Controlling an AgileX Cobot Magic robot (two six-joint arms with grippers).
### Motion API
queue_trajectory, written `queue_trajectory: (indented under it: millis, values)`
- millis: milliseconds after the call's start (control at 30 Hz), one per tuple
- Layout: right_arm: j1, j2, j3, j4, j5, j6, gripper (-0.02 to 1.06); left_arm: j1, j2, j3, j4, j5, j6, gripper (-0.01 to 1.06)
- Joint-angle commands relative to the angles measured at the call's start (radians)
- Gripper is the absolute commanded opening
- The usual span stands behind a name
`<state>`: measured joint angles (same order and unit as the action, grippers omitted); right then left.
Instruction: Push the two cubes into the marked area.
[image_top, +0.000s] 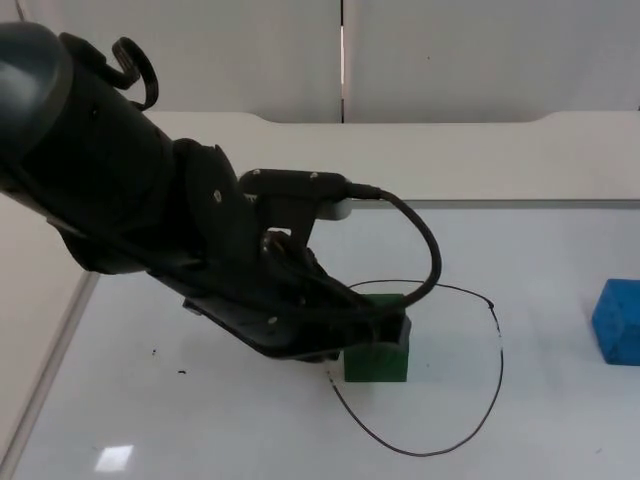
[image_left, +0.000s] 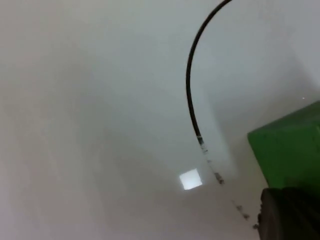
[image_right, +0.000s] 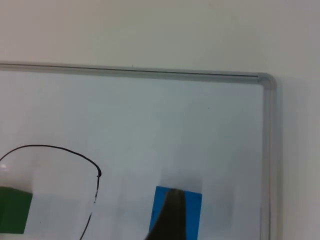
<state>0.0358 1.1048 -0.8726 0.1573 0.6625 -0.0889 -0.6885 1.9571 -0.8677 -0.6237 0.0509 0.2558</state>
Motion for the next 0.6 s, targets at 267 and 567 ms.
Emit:
queue_trajectory:
  millis: [267, 567]
  values:
    - [-0.003, -0.004, -0.005, 0.003, 0.005, -0.008, 0.71, -0.008, -0.003, -0.003, 0.033, -0.063, 0.000, 0.00]
    - [-0.003, -0.004, -0.005, 0.003, 0.007, -0.008, 0.71, -0.012, -0.003, -0.016, 0.090, -0.051, 0.000, 0.00]
